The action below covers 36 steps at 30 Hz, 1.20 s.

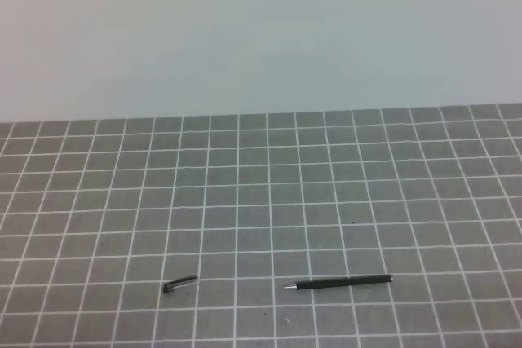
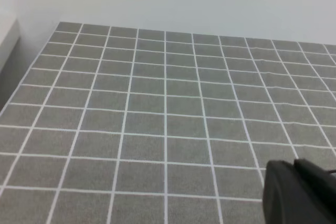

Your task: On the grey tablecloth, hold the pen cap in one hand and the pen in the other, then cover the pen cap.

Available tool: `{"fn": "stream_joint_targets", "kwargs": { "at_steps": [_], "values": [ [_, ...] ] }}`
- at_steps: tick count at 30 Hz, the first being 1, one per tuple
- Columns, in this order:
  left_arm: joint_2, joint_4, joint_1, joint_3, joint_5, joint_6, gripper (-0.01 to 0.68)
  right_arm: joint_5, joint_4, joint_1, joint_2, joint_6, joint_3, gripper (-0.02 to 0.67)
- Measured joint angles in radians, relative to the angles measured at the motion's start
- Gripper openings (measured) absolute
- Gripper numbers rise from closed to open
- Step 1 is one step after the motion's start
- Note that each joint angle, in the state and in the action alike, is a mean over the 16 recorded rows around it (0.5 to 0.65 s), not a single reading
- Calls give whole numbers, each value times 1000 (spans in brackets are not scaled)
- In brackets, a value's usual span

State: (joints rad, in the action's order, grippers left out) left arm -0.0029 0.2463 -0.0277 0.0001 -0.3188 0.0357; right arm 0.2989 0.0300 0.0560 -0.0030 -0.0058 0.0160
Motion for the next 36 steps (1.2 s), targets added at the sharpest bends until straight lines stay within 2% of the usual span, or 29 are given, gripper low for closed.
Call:
{"fn": "stream_joint_targets", "kwargs": {
  "at_steps": [26,36],
  "values": [
    [0,-15,0,0,10,1,-3,-1,1,0,1,-3,14,4],
    [0,-63,0,0,168,3,-3,-92,3,0,1,-9,12,4]
  ]
}}
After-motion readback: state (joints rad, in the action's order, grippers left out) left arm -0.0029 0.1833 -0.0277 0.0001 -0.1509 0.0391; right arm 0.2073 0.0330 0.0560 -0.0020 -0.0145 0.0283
